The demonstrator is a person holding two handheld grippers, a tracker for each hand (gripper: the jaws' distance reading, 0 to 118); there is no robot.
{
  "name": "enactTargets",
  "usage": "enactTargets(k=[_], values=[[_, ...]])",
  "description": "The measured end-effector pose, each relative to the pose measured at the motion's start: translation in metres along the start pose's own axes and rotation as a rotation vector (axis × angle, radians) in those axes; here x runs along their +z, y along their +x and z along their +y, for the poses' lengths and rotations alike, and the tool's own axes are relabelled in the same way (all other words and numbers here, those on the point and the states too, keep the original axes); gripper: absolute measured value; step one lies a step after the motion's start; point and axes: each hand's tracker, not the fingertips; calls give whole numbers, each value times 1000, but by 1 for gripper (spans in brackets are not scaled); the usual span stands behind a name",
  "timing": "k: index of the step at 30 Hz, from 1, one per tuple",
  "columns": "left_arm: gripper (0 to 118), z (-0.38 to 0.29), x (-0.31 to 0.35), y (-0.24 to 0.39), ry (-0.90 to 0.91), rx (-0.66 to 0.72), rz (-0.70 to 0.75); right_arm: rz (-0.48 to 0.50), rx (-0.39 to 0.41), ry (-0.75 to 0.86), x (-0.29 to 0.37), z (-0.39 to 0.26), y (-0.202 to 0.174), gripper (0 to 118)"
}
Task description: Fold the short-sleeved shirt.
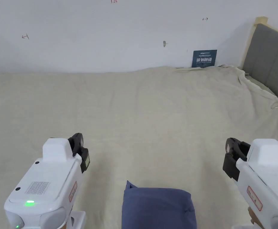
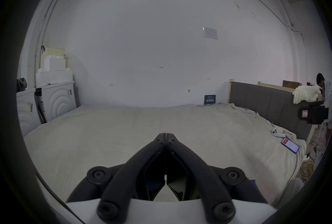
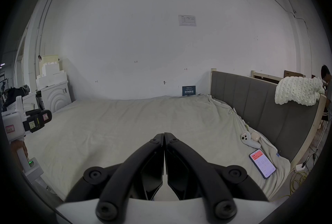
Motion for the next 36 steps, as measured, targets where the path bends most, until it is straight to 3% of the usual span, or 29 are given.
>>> enactTargets(k=[8, 15, 24, 29, 33, 36], values=[[0, -11, 3, -16, -37, 56, 30, 18, -7, 0, 0, -6, -16, 0], [0, -18, 4, -20, -64, 61, 23, 60, -45, -72, -17, -56, -44, 0], [0, -30, 5, -27, -118, 80, 2, 84, 7, -219, -56, -149, -79, 0], [0, -43, 1, -30, -194, 115, -35, 65, 6, -307, -78, -187, -85, 0], [0, -54, -4, -31, -256, 149, -66, 62, 53, -394, -90, -214, -86, 0], [0, -62, -12, -30, -322, 183, -100, 57, 69, -335, -89, -225, -89, 0]])
